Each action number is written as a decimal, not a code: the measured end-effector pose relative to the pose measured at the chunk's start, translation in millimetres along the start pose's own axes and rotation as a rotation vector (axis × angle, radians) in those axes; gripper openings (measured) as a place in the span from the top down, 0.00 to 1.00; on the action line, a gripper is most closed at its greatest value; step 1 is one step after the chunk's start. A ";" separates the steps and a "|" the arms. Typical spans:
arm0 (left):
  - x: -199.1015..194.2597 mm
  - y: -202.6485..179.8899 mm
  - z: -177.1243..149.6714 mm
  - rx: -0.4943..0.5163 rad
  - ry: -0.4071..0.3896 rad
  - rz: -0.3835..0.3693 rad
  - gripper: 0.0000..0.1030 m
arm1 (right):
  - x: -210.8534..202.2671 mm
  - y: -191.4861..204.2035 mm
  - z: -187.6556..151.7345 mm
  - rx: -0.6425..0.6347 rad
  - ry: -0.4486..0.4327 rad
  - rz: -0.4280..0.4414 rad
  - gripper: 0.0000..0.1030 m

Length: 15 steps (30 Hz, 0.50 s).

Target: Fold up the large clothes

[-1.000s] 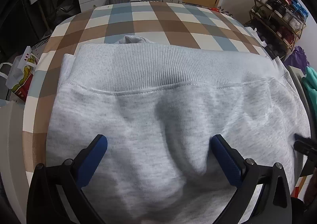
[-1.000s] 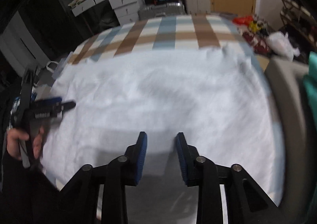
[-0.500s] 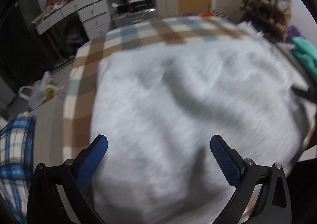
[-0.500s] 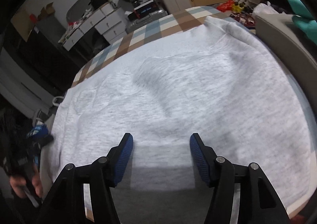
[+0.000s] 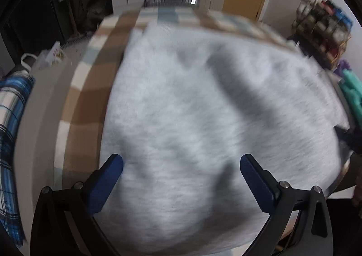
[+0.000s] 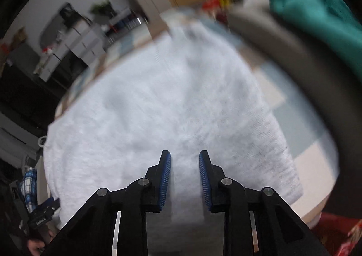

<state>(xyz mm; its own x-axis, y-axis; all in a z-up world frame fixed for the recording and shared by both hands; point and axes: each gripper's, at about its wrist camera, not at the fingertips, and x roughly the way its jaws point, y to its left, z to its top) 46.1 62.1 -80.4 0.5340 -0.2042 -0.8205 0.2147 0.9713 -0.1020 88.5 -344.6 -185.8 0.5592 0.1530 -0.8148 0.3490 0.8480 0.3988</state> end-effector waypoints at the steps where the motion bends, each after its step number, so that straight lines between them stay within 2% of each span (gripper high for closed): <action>1: -11.9 -8.0 1.8 0.010 -0.052 -0.064 0.02 | -0.7 -0.2 1.0 -0.001 -0.008 0.003 0.78; 3: -27.3 -36.9 6.2 0.065 -0.102 -0.163 0.02 | -1.4 2.8 0.9 -0.014 -0.012 0.005 0.72; 5: -21.1 -69.3 10.7 0.137 -0.070 -0.183 0.02 | -4.7 -0.2 2.1 0.014 -0.028 0.063 0.64; 6: -13.4 -83.1 10.3 0.173 -0.047 -0.178 0.02 | -5.0 -4.2 3.3 0.041 -0.034 0.091 0.63; 8: 21.0 -116.7 6.5 0.263 0.061 -0.087 0.02 | -4.6 -15.5 5.1 0.100 -0.033 0.130 0.65; 9: 33.0 -121.5 6.2 0.275 0.101 -0.052 0.00 | -4.9 -19.1 5.4 0.119 -0.035 0.145 0.65; 12: 47.7 -125.7 14.0 0.231 0.141 -0.023 0.00 | -19.3 -22.3 3.2 0.148 -0.086 0.173 0.63; 14: 50.1 -126.9 20.5 0.228 0.160 -0.026 0.00 | -37.0 -24.2 -1.4 0.154 -0.130 0.268 0.63; 15: 50.4 -127.5 19.1 0.232 0.154 -0.026 0.00 | -45.5 -25.2 -6.8 0.160 -0.112 0.322 0.59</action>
<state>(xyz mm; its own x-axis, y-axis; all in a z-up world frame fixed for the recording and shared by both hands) 61.2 -74.4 -98.0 0.3993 -0.1904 -0.8968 0.4175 0.9087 -0.0070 49.1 -369.5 -161.7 0.7349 0.3352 -0.5895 0.2500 0.6741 0.6950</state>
